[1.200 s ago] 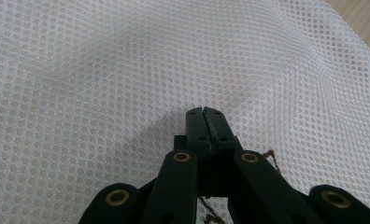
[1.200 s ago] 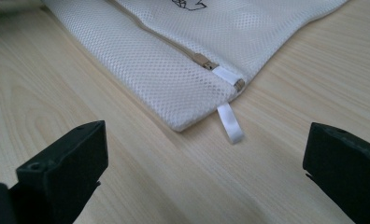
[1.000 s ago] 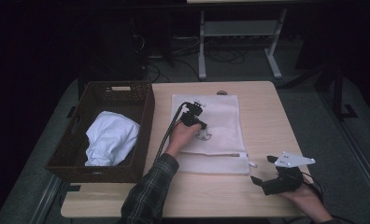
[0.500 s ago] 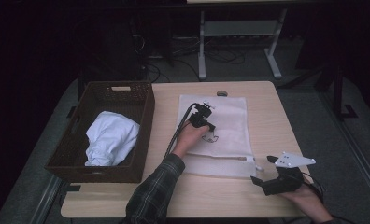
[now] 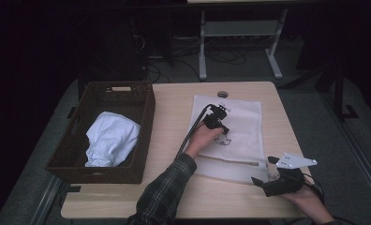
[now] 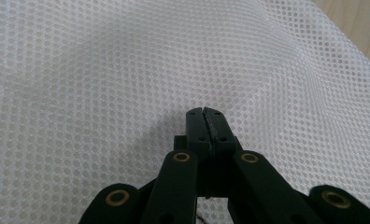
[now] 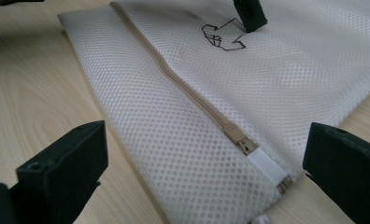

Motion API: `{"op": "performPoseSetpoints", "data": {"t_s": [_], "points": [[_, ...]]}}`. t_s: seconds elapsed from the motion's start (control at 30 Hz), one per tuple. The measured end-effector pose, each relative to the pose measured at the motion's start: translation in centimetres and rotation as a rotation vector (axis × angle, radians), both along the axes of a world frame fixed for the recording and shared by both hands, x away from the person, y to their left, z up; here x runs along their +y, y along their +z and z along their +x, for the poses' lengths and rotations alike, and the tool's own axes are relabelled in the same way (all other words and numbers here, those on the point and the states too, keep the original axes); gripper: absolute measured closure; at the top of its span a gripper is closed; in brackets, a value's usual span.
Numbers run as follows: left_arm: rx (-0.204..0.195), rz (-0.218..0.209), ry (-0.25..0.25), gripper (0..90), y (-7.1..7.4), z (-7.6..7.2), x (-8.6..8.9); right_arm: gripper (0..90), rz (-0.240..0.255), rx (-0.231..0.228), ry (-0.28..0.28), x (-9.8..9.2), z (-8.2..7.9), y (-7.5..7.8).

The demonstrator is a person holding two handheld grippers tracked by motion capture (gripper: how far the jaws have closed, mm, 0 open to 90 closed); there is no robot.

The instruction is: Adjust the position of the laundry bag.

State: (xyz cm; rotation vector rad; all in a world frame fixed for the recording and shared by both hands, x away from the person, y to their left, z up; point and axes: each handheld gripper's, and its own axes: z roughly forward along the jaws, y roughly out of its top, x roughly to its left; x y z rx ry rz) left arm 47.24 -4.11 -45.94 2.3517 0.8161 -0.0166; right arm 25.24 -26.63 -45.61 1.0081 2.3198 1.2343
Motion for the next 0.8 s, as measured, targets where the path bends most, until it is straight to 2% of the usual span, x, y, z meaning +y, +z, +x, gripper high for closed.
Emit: {"op": "performPoseSetpoints", "data": {"t_s": [0.8], "points": [[0.012,-0.024,-0.109,90.0,-0.2,-1.7,-5.3,0.0,0.0,-0.001,0.005,0.1,0.0,0.0]]}}
